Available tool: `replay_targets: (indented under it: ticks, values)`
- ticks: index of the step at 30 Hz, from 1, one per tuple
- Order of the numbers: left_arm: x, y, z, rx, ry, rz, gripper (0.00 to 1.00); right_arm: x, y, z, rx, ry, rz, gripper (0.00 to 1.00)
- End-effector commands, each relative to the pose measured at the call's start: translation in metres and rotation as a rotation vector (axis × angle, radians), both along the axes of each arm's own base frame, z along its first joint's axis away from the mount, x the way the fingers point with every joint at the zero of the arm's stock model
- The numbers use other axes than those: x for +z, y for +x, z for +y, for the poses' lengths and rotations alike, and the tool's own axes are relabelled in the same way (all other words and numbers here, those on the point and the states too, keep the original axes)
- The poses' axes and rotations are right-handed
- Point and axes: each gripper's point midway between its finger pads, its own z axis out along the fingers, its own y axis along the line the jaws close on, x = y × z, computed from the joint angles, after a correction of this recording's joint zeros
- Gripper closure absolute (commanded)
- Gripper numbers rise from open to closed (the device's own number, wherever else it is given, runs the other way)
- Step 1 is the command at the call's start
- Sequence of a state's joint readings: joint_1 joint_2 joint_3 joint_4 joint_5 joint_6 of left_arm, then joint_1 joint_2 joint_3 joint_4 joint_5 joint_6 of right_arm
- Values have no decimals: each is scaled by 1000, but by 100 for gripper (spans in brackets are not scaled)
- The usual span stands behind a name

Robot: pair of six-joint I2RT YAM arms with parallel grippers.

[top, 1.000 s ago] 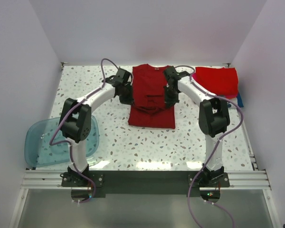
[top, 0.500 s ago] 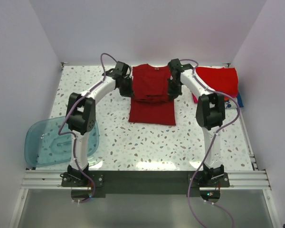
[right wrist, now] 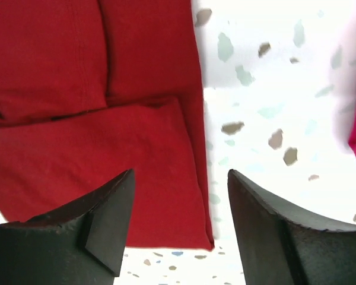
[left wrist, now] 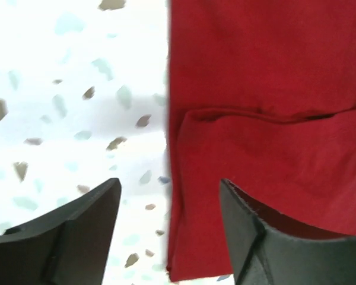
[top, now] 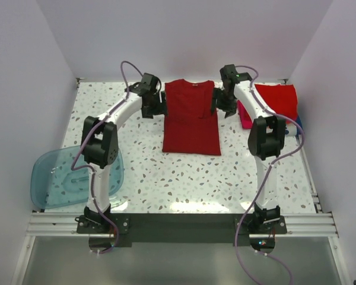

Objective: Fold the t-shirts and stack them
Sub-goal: Fold the tshirt

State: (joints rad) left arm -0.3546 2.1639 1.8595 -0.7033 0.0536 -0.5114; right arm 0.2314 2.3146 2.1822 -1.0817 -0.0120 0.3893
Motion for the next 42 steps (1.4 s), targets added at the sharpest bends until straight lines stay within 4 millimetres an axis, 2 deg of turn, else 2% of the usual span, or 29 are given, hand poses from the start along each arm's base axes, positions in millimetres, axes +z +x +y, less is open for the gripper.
replay_targets:
  ticks: [1, 2, 3, 4, 5, 6, 7, 8, 9, 11, 13, 14, 15, 25, 31, 35, 42]
  values:
    - [35, -9, 25, 60, 47, -100, 25, 54, -18, 0, 25, 27, -92, 32]
    - [35, -14, 23, 47, 41, -103, 24, 56, -21, 2, 32, 46, -99, 32]
    - [45, -16, 21, 37, 28, -134, 24, 42, -35, -1, 37, 42, -55, 32]
    - [45, -22, 19, 24, 26, -136, 23, 40, -40, 0, 38, 53, -47, 32]
    - [32, -35, 17, -1, 27, -108, 23, 50, -46, 2, 46, 76, -70, 32]
    - [41, -38, 10, -23, -7, -139, 22, 35, -60, 2, 46, 80, -25, 31]
    - [39, -44, 7, -36, -18, -135, 22, 33, -66, 2, 45, 88, -18, 31]
    - [29, -55, 4, -54, -31, -110, 22, 31, -69, 3, 44, 99, -23, 31]
    - [34, -57, 2, -59, -46, -128, 22, 25, -83, 4, 45, 117, 3, 31]
    - [21, -70, -1, -66, -52, -96, 22, 17, -91, 6, 42, 136, 14, 31]
    - [14, -78, -2, -70, -59, -77, 22, 5, -108, 8, 33, 161, 53, 31]
    - [12, -81, -4, -71, -67, -72, 22, 2, -109, 9, 30, 174, 46, 31]
    - [13, -81, -5, -73, -75, -83, 22, -9, -119, 10, 21, 180, 76, 31]
    - [-19, -108, -3, -66, -90, -26, 22, -39, -140, 14, -15, 227, 120, 32]
    - [-31, -119, -5, -66, -98, -5, 22, -54, -146, 12, -33, 227, 137, 35]
    - [-38, -126, -6, -63, -98, 13, 24, -59, -150, 12, -34, 229, 146, 45]
    - [-45, -134, -14, -73, -107, 27, 29, -67, -162, 10, -42, 227, 170, 57]
